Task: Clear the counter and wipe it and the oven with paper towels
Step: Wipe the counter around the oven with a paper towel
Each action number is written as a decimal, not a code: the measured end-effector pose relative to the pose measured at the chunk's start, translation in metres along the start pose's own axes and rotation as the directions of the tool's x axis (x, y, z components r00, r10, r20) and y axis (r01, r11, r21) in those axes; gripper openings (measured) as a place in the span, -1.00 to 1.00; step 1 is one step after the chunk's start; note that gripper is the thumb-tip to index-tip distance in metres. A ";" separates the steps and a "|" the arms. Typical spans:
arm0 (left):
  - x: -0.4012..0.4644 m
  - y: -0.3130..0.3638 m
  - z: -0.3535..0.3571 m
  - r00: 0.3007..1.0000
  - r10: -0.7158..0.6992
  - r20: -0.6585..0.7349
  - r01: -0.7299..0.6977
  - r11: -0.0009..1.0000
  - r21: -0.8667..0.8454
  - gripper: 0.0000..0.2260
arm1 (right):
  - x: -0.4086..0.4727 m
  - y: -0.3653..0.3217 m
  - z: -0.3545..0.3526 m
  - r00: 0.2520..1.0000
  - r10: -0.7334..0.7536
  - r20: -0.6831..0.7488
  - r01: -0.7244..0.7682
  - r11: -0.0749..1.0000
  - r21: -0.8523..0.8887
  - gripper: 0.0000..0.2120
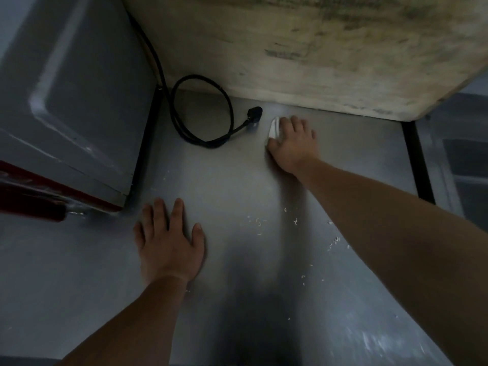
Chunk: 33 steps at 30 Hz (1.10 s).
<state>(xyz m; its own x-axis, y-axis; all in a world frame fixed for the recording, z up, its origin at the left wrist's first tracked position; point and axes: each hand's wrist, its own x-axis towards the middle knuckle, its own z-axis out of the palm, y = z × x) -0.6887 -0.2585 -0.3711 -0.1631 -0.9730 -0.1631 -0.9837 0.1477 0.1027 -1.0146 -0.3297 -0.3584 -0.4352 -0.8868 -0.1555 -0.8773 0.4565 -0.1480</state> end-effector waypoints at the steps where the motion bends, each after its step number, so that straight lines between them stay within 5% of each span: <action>1: 0.001 -0.001 0.000 1.000 0.002 -0.002 -0.002 1.000 0.005 -0.34 | -0.005 -0.002 0.005 1.000 -0.007 -0.021 0.007 1.000 -0.003 -0.37; 4: 0.001 -0.002 0.001 1.000 0.003 -0.007 -0.003 1.000 0.009 -0.34 | -0.038 -0.014 0.016 0.992 -0.082 -0.099 0.088 0.995 0.052 -0.50; 9: 0.002 0.000 0.000 1.000 -0.004 0.012 0.004 1.000 0.015 -0.32 | -0.118 -0.026 0.010 0.934 -0.346 0.094 0.329 0.931 0.157 -0.55; 11: 0.002 0.000 0.000 1.000 -0.006 0.001 0.006 1.000 0.009 -0.32 | -0.129 -0.019 -0.010 0.926 -0.376 0.036 0.361 0.909 0.211 -0.60; 15: 0.002 0.001 0.002 1.000 0.000 -0.023 0.000 1.000 -0.009 -0.34 | -0.073 0.025 -0.039 0.940 -0.197 -0.280 0.264 0.937 0.228 -0.62; 20: 0.002 0.001 0.000 0.999 0.001 -0.047 -0.002 1.000 -0.030 -0.35 | 0.003 0.094 -0.028 0.986 0.118 -0.114 -0.102 0.986 0.132 -0.59; 23: 0.003 0.002 0.000 0.999 -0.003 -0.039 0.003 1.000 -0.022 -0.36 | -0.015 0.075 -0.014 0.964 0.193 -0.181 -0.156 0.967 0.201 -0.66; 28: 0.003 0.003 -0.003 0.999 0.001 -0.044 -0.003 0.999 -0.037 -0.34 | -0.131 0.011 0.015 0.976 -0.086 -0.200 0.130 0.967 0.221 -0.66; 33: 0.002 0.003 -0.005 1.000 0.009 -0.013 -0.010 0.999 -0.031 -0.36 | -0.189 -0.015 0.024 0.903 -0.391 -0.176 0.425 0.871 0.245 -0.69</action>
<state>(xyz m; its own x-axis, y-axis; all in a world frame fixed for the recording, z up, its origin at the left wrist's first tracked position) -0.6920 -0.2611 -0.3663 -0.1713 -0.9739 -0.1489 -0.9792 0.1516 0.1351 -0.9139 -0.1671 -0.3499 -0.0853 -0.9924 0.0890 -0.8998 0.0383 -0.4347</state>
